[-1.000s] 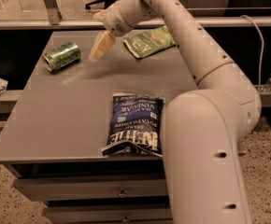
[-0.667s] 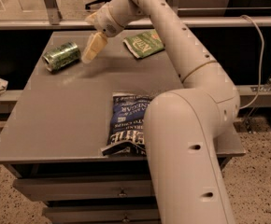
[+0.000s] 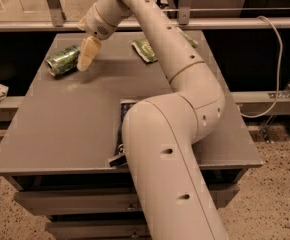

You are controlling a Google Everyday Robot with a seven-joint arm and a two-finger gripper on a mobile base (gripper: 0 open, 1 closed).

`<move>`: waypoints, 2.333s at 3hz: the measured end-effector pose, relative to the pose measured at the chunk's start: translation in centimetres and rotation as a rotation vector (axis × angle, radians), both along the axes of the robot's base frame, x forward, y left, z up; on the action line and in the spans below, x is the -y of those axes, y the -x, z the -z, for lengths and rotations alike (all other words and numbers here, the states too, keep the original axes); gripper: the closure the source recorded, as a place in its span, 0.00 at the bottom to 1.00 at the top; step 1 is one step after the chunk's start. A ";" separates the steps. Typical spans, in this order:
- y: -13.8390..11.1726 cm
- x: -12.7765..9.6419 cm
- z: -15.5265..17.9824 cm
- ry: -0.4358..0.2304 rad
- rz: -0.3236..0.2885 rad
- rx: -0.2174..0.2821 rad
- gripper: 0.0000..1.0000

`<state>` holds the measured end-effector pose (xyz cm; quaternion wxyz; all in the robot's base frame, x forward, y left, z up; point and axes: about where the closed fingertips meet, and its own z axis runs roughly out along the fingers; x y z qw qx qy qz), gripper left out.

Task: Pick green can

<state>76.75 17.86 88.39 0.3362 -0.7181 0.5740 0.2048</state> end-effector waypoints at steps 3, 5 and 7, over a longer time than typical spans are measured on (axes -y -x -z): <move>0.6 -2.3 1.6 0.241 -0.049 0.044 0.41; 1.1 -0.7 1.4 0.309 -0.040 0.038 0.88; 3.4 4.3 -5.0 0.321 -0.010 0.098 1.00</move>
Offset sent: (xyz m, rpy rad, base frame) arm 0.0135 0.0225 0.0031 -0.2915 -0.0575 0.0672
